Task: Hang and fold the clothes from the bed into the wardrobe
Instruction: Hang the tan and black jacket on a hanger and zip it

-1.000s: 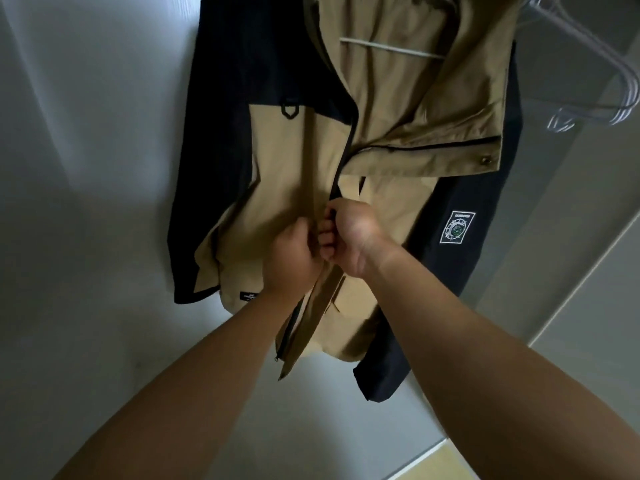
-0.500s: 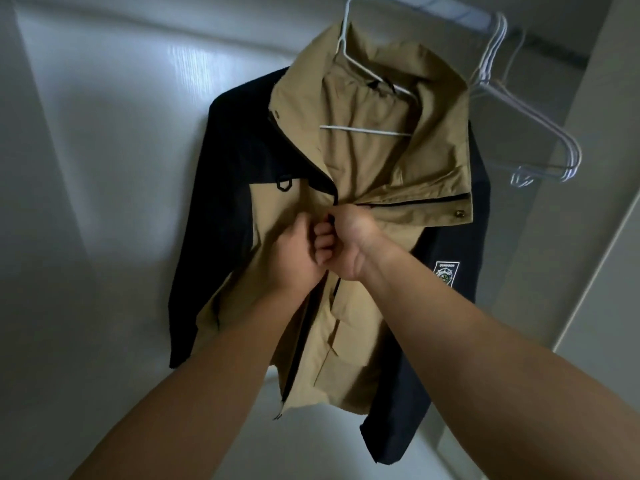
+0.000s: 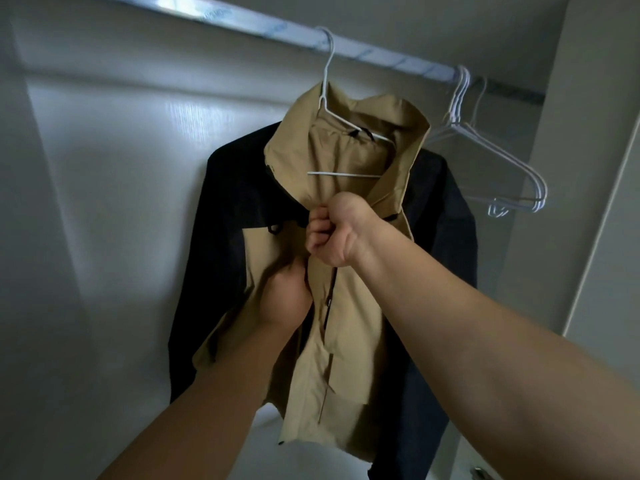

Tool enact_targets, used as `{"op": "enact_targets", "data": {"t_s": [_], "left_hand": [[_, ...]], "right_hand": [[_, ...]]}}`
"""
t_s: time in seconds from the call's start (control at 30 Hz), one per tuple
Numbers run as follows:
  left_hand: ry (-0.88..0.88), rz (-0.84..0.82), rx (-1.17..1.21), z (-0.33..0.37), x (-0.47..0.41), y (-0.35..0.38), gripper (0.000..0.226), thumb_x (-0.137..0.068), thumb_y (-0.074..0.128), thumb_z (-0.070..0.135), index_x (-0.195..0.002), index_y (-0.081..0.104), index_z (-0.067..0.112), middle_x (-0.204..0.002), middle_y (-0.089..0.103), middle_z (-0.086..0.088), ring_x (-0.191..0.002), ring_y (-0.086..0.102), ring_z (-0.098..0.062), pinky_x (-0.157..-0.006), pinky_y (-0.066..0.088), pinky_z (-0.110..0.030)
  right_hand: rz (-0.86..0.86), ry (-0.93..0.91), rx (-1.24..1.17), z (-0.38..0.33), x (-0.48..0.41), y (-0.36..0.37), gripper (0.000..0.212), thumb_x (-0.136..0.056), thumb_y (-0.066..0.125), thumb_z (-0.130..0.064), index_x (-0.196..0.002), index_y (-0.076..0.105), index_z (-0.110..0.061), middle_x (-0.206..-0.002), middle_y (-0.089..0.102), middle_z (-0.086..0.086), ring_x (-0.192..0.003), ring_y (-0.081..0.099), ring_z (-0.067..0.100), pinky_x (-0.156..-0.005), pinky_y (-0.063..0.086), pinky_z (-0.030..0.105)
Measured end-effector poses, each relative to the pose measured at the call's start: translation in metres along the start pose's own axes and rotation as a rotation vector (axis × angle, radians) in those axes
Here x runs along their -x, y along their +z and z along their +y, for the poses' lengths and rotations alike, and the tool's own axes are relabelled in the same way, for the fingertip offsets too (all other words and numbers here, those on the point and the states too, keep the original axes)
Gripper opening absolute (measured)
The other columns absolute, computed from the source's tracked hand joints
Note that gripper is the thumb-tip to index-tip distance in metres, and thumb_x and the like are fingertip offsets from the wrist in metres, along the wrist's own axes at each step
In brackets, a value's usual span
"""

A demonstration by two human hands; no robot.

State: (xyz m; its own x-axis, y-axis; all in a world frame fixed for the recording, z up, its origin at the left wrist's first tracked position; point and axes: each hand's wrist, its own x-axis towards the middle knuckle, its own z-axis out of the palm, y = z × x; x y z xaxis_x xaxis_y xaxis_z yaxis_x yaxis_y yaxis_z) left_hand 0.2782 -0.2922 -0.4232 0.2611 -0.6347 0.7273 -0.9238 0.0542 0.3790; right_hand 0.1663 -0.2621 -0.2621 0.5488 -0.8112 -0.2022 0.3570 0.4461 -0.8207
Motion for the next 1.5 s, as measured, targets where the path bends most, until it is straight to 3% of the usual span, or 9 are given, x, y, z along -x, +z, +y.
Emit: {"op": "enact_targets", "data": {"t_s": [0.33,0.53,0.73,0.83,0.93,1.1,1.27,1.4,1.5], "left_hand": [[-0.049,-0.037,-0.021,-0.001,-0.008,-0.005,0.016,-0.094,0.057,0.016,-0.107,0.065,0.012,-0.096,0.069,-0.007,-0.086,0.067,-0.025,-0.066,0.042,-0.025],[-0.119,-0.128,-0.067,0.003,-0.009,-0.004,0.017,-0.099,0.05,0.022,-0.113,0.06,0.018,-0.1,0.068,-0.004,-0.089,0.068,-0.02,-0.077,0.058,-0.033],[-0.119,-0.141,-0.01,0.009,-0.009,-0.006,0.009,-0.094,0.059,0.027,-0.102,0.058,0.023,-0.088,0.066,0.004,-0.074,0.064,-0.012,-0.061,0.051,-0.025],[-0.045,-0.108,0.077,0.008,-0.014,-0.02,0.023,-0.091,0.062,0.04,-0.11,0.052,0.031,-0.086,0.063,0.012,-0.077,0.066,-0.011,-0.066,0.058,-0.031],[0.099,0.048,0.226,0.02,-0.023,-0.039,0.036,-0.092,0.059,0.045,-0.122,0.05,0.029,-0.099,0.066,0.009,-0.084,0.064,-0.01,-0.071,0.055,-0.029],[0.261,0.335,0.402,0.053,-0.051,-0.075,0.03,-0.093,0.063,0.023,-0.121,0.054,0.016,-0.104,0.058,0.004,-0.081,0.058,-0.006,-0.072,0.047,-0.014],[0.249,0.422,0.327,0.064,-0.087,-0.113,0.039,-0.088,0.064,0.015,-0.125,0.052,0.014,-0.128,0.047,-0.004,-0.07,0.059,-0.006,-0.072,0.051,-0.024],[0.378,0.285,0.092,0.057,-0.107,-0.132,0.049,-0.091,0.055,0.014,-0.139,0.048,0.02,-0.149,0.034,0.007,-0.1,0.062,-0.015,-0.086,0.048,-0.026],[0.343,0.148,0.009,0.051,-0.12,-0.14,0.044,-0.096,0.051,0.025,-0.14,0.052,0.024,-0.151,0.038,0.014,-0.117,0.057,-0.012,-0.097,0.044,-0.029]], "right_hand": [[-0.13,-0.006,-0.016,-0.027,0.019,0.013,0.054,-0.101,0.024,-0.019,-0.049,0.034,-0.017,-0.033,0.029,-0.007,-0.023,0.024,0.006,-0.03,0.013,0.015],[-0.051,-0.179,0.129,-0.057,0.04,0.031,0.038,-0.097,0.02,-0.011,-0.063,0.035,-0.017,-0.038,0.034,-0.006,-0.03,0.024,0.006,-0.035,0.015,0.014],[-0.009,-0.301,0.434,-0.044,0.046,0.019,0.031,-0.098,0.026,-0.015,-0.079,0.051,-0.017,-0.043,0.04,-0.007,-0.033,0.03,0.008,-0.036,0.019,0.017],[0.155,-0.509,0.816,-0.039,0.044,0.002,0.051,-0.101,0.031,-0.043,-0.08,0.065,-0.01,-0.044,0.048,-0.005,-0.035,0.041,0.011,-0.035,0.03,0.019],[0.39,-0.92,1.064,-0.024,0.04,-0.022,0.071,-0.095,0.032,-0.067,-0.074,0.068,-0.009,-0.057,0.064,-0.004,-0.055,0.06,0.013,-0.055,0.049,0.032],[0.698,-1.339,1.065,-0.008,0.024,-0.06,0.034,-0.088,0.054,-0.06,-0.099,0.044,-0.03,-0.091,0.055,-0.014,-0.067,0.055,0.001,-0.055,0.041,0.028],[0.431,-1.393,1.198,-0.016,0.01,-0.061,0.051,-0.087,0.059,-0.038,-0.132,0.036,-0.031,-0.114,0.05,-0.003,-0.083,0.055,0.006,-0.062,0.052,0.033],[0.312,-1.451,1.459,-0.033,0.008,-0.056,0.057,-0.085,0.051,-0.023,-0.14,0.042,-0.035,-0.129,0.043,0.003,-0.087,0.056,0.017,-0.061,0.052,0.034],[0.264,-1.504,1.56,-0.046,0.006,-0.054,0.039,-0.093,0.054,-0.022,-0.132,0.058,-0.026,-0.131,0.044,0.005,-0.075,0.053,0.012,-0.059,0.053,0.037]]}}
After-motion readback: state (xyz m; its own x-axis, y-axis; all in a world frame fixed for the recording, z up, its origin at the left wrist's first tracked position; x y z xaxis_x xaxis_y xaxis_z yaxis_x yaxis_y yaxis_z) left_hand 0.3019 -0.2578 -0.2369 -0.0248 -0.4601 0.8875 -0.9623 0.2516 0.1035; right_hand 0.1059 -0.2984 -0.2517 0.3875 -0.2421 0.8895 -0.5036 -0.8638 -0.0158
